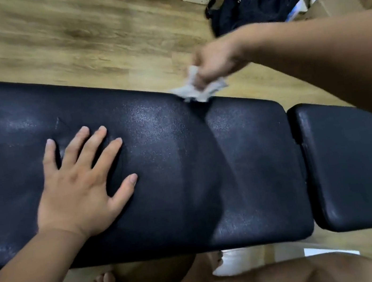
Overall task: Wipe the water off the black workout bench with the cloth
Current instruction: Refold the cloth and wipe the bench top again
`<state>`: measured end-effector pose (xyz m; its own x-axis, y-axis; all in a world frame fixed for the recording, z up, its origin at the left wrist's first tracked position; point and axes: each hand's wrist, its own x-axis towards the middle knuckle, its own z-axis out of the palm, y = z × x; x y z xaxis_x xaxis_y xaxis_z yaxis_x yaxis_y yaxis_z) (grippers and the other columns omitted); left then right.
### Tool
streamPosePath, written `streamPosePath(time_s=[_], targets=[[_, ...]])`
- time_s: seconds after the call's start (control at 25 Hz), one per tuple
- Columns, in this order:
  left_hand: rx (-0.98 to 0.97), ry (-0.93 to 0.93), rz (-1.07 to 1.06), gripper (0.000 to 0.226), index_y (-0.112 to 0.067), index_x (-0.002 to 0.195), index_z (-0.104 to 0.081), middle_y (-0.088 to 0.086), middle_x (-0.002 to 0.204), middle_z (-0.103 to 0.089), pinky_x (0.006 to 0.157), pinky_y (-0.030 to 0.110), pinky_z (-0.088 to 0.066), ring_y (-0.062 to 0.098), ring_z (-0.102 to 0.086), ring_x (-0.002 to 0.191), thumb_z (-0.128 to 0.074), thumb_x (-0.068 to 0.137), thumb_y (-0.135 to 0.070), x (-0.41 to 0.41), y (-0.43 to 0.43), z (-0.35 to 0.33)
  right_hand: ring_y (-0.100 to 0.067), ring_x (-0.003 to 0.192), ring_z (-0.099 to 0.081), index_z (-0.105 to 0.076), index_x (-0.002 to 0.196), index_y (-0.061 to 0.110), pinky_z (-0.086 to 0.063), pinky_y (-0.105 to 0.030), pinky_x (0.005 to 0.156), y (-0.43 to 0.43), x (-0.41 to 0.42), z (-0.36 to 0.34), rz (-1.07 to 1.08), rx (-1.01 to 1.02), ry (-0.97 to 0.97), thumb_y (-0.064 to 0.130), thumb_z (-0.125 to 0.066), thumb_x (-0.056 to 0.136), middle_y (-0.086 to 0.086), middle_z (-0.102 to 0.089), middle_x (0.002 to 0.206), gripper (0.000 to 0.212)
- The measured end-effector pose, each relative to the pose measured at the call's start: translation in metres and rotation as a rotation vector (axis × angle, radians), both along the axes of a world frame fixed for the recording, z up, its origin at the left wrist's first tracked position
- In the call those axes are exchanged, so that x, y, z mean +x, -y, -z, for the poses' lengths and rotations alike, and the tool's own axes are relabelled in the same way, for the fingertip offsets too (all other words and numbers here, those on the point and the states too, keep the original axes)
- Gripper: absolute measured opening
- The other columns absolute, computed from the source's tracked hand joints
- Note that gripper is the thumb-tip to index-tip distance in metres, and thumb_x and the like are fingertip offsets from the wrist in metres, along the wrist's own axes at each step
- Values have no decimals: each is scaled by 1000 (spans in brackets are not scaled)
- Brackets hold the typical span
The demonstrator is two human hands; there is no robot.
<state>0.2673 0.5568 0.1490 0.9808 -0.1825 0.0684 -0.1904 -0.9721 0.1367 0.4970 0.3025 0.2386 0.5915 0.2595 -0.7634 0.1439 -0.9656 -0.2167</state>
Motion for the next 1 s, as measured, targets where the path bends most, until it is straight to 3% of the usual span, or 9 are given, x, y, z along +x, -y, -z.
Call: streamPosePath(time_s=[0.08,0.16,0.28,0.36,0.48,0.64,0.72,0.84,1.0], targets=[[-18,14,-8,71,-18,139,-52,9,152,-42,115,64,-14,31,-31,145,-38,85,-63,0,-1,2,-20,53,-48,-65,85,-2,-38,-25,47,71,-11,-5,-20,-314,10,-1,-53,87,-8,-58,63,12],[-28,28,-14,71,-18,138,-53,9,151,-43,115,64,-13,31,-31,145,-39,85,-63,-1,-1,3,-22,48,-45,-65,76,0,-35,-26,45,114,-22,-17,144,-425,-73,-3,-51,87,-10,-59,54,18],[-44,29,8,70,-18,137,-54,9,151,-43,115,64,-13,31,-32,144,-39,85,-62,2,-1,1,-24,57,-51,-65,81,-3,-37,-28,51,78,-12,-8,179,-265,-21,3,-54,78,-15,-66,69,13],[-41,28,11,70,-18,138,-53,9,152,-42,115,64,-13,31,-31,144,-38,85,-62,1,-2,1,-24,63,-53,-65,95,-6,-36,-27,50,15,-7,7,129,-70,8,4,-55,70,-16,-65,77,29],[-29,23,3,70,-20,140,-51,8,152,-41,116,63,-12,29,-30,145,-36,86,-62,0,-1,1,-24,64,-53,-65,100,-4,-38,-28,51,-48,-2,12,119,101,-9,-2,-52,75,-17,-64,82,28],[-44,22,9,70,-20,140,-51,8,153,-41,117,62,-12,29,-30,145,-36,86,-63,0,-4,1,-22,50,-45,-65,70,0,-35,-23,46,69,-9,-1,77,-257,1,2,-53,84,-9,-59,53,19],[-29,19,-4,70,-21,140,-50,7,153,-41,117,62,-11,29,-29,145,-36,86,-63,0,-4,2,-21,44,-40,-65,74,-6,-31,-21,42,120,-21,-11,167,-398,-35,-4,-50,82,-12,-55,49,17],[-31,2,-3,70,-21,140,-51,7,152,-42,116,63,-12,29,-29,145,-36,86,-64,1,-1,0,-22,50,-43,-62,92,-15,-31,-24,46,98,-16,-8,207,-235,-67,-2,-50,68,-20,-59,62,30],[-36,-3,-15,70,-23,139,-53,5,152,-43,115,65,-15,28,-30,145,-39,85,-64,0,-5,-2,-22,51,-49,-60,107,-14,-33,-20,42,-30,8,9,125,-10,-64,-8,-47,75,-24,-61,76,35]])
